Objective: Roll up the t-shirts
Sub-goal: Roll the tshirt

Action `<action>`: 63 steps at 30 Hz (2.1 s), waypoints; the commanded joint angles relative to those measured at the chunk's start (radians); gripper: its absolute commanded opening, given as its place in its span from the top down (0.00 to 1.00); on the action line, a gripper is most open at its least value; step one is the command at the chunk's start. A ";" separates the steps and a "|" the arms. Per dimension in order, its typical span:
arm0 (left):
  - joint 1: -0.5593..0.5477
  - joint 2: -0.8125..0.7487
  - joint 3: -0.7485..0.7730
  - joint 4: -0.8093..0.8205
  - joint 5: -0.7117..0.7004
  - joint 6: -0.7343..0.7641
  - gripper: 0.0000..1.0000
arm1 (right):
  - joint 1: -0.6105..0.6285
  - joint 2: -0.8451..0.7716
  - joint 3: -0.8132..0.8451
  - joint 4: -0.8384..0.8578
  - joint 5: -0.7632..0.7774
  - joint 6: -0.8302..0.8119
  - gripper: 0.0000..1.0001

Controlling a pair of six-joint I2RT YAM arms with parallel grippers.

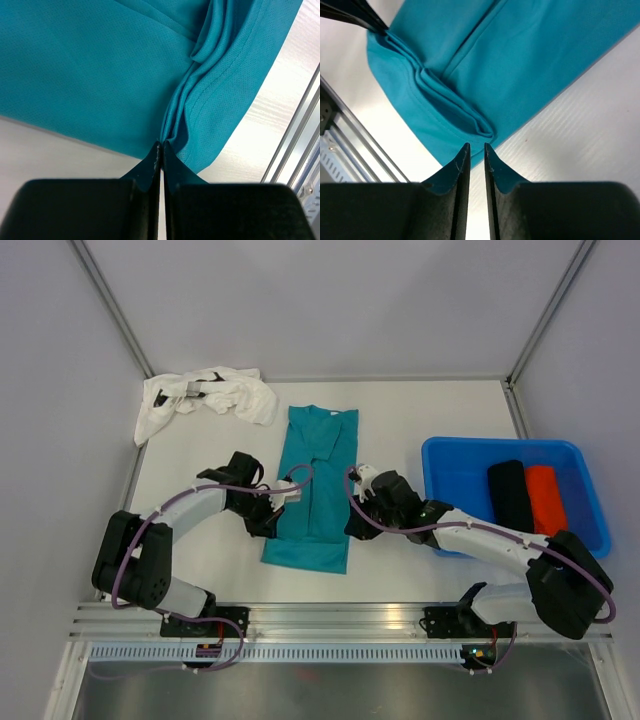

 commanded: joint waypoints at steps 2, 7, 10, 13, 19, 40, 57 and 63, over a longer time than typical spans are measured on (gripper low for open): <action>0.006 0.011 0.027 0.057 0.032 -0.051 0.98 | 0.037 -0.067 -0.083 0.087 0.008 0.085 0.82; 0.006 0.034 0.009 0.096 0.024 -0.069 0.98 | 0.131 -0.048 -0.139 0.266 -0.006 0.159 0.92; 0.006 0.058 0.018 0.103 0.009 -0.086 0.98 | 0.138 -0.002 -0.159 0.320 0.034 0.205 0.97; 0.006 0.060 0.000 0.103 -0.035 -0.074 0.98 | 0.138 0.031 -0.195 0.356 0.105 0.252 1.00; 0.007 0.059 -0.010 0.118 -0.118 -0.080 0.98 | 0.138 0.145 -0.208 0.368 0.142 0.305 1.00; -0.230 -0.374 -0.094 -0.091 -0.281 0.228 0.37 | 0.138 0.085 -0.185 0.273 0.152 0.276 1.00; -0.390 -0.410 -0.321 0.080 -0.333 0.358 0.18 | 0.138 0.042 -0.223 0.314 0.137 0.244 0.99; -0.390 -0.376 -0.330 0.135 -0.352 0.339 0.25 | 0.138 0.016 -0.225 0.325 0.096 0.214 0.96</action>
